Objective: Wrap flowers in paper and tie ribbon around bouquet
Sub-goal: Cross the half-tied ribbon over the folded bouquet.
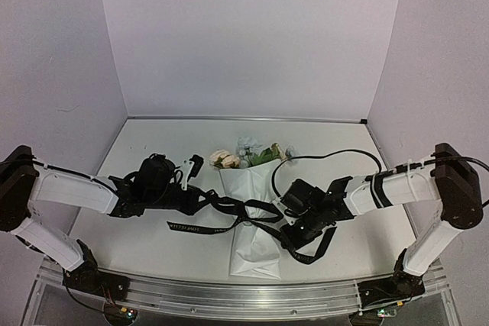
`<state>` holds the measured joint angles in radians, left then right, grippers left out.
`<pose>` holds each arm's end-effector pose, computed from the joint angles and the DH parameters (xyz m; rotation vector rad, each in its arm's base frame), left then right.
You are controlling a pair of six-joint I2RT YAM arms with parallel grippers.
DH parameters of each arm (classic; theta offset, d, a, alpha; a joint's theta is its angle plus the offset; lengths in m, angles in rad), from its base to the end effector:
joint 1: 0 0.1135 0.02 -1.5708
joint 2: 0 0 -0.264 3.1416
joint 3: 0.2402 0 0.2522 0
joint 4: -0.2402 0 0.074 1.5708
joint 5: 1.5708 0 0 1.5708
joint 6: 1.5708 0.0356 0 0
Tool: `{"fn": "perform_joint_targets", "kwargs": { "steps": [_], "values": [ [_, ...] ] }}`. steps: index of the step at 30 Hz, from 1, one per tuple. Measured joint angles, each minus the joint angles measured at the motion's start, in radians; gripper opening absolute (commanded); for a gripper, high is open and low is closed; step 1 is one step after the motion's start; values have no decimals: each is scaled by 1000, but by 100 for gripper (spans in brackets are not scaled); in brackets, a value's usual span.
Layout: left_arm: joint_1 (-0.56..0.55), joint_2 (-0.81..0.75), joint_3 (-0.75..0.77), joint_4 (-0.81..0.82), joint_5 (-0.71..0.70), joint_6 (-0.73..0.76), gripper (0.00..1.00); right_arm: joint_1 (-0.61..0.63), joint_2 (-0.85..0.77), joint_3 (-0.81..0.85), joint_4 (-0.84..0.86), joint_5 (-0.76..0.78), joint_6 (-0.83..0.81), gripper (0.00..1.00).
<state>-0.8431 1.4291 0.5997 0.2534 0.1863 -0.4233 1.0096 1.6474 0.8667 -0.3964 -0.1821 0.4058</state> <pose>0.1838 -0.2163 0.1753 0.5891 2.2092 -0.9056 0.1533 0.2560 0.1463 -0.9139 2.7568 0.5779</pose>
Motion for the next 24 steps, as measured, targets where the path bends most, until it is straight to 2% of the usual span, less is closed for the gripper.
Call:
{"fn": "perform_joint_targets", "kwargs": {
  "steps": [3, 5, 7, 9, 14, 17, 22, 24],
  "values": [
    [0, -33, -33, 5, -30, -28, 15, 0, 0, -13, 14, 10, 17, 13],
    [0, -56, -54, 5, -43, -47, 26, 0, -1, -19, 15, 10, 23, 18],
    [0, -74, -64, 5, -53, -58, 32, 0, -2, -21, 17, 10, 30, 24],
    [0, -89, -67, 5, -59, -60, 33, 0, -4, -22, 23, 9, 39, 31],
    [0, -139, -67, -4, -59, -54, 38, 0, -10, -28, 39, 5, 50, 31],
    [-1, -185, -54, -38, -58, -31, 39, 0, -27, -45, 57, 5, 60, 38],
    [-47, -176, 84, -136, -57, 54, 40, 0, -69, -82, 82, 6, 78, 57],
    [-91, -121, 186, -187, -58, 98, 40, 0, -98, -104, 98, 10, 85, 60]
  ]
}}
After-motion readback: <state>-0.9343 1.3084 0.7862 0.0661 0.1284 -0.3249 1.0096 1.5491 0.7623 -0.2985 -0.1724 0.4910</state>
